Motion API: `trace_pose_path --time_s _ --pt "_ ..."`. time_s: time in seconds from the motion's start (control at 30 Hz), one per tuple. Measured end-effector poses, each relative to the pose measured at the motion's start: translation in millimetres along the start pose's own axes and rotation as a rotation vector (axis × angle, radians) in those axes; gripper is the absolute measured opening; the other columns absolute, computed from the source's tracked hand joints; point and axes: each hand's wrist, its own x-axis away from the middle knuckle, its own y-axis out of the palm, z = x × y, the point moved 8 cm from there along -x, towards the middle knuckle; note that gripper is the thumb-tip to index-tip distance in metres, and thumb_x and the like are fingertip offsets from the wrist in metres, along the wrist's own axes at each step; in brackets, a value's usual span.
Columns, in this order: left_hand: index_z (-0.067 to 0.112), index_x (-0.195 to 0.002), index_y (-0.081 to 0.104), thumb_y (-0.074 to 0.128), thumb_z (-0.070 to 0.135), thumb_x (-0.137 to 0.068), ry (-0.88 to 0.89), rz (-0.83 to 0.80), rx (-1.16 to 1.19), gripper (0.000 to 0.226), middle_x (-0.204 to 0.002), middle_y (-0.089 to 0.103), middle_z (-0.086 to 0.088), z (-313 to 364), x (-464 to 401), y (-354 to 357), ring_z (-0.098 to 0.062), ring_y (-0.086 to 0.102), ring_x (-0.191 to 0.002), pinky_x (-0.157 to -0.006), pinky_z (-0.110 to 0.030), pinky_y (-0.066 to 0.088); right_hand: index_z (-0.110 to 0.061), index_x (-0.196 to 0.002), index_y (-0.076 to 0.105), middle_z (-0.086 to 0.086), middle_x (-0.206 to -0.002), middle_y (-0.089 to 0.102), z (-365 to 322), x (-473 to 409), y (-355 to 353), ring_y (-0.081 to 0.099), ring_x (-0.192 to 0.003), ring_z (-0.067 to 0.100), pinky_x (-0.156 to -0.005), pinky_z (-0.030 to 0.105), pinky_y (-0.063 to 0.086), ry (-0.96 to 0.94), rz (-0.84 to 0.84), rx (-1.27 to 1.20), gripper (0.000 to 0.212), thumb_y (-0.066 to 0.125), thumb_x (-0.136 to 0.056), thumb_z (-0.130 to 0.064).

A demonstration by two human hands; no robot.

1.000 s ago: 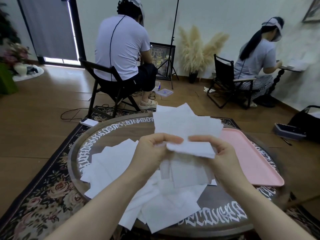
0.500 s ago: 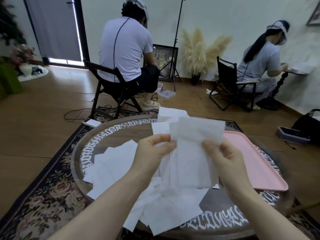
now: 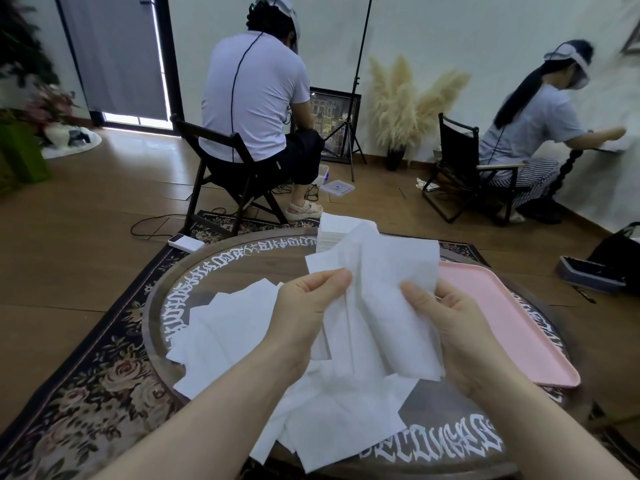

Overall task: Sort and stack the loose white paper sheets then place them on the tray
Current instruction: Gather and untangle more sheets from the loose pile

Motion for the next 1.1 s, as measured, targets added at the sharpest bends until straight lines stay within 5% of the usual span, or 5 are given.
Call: trace_pose_path --time_s 0.13,0.7,0.9,1.0,1.1 --pt "0.012 -0.088 0.078 0.073 0.023 -0.084 0.001 0.023 -0.006 0.013 -0.093 0.077 -0.010 -0.7 -1.5 -1.6 -0.023 0.069 -0.085 -0.085 -0.038 0.053 -0.016 -0.094 0.077 0.011 -0.099 0.076 -3.6 -1.3 0.3 0.074 -0.080 0.023 -0.061 0.032 0.059 -0.008 -0.038 -0.007 0.024 0.069 -0.074 -0.025" --pt "0.005 -0.099 0.076 0.077 0.029 -0.063 -0.022 -0.026 0.059 0.043 -0.096 0.076 -0.013 -0.2 4.6 5.8 -0.025 0.073 -0.086 -0.076 -0.034 0.056 -0.021 -0.101 0.075 0.010 -0.104 0.076 -4.5 -1.1 4.0 0.073 -0.095 0.030 -0.082 0.046 0.058 -0.106 -0.081 0.195 0.032 0.074 -0.073 -0.035" --pt "0.006 -0.092 0.077 0.076 0.012 -0.071 0.005 -0.051 0.056 0.021 -0.092 0.076 -0.014 3.6 2.4 5.9 -0.024 0.073 -0.080 -0.069 -0.029 0.059 -0.020 -0.109 0.068 0.006 -0.109 0.074 -9.5 0.3 -4.9 0.070 -0.102 0.030 -0.087 0.048 0.054 -0.137 0.048 0.223 0.050 0.080 -0.069 -0.046" --pt "0.011 -0.085 0.080 0.078 0.017 -0.064 0.004 -0.110 0.087 0.021 -0.090 0.077 -0.012 9.1 1.1 8.0 -0.020 0.073 -0.075 -0.066 -0.027 0.059 -0.026 -0.129 0.055 0.001 -0.123 0.068 -0.6 -2.3 -15.8 0.064 -0.114 0.028 -0.100 0.055 0.047 0.028 0.120 0.276 0.073 0.071 -0.071 -0.067" --pt "0.014 -0.083 0.081 0.079 0.018 -0.063 0.001 -0.117 0.091 0.021 -0.093 0.077 -0.011 8.4 0.9 7.7 -0.020 0.073 -0.079 -0.073 -0.030 0.059 -0.024 -0.137 0.053 0.002 -0.126 0.068 10.6 4.0 -0.5 0.066 -0.114 0.023 -0.089 0.046 0.055 0.228 -0.050 0.101 0.075 0.069 -0.075 -0.063"
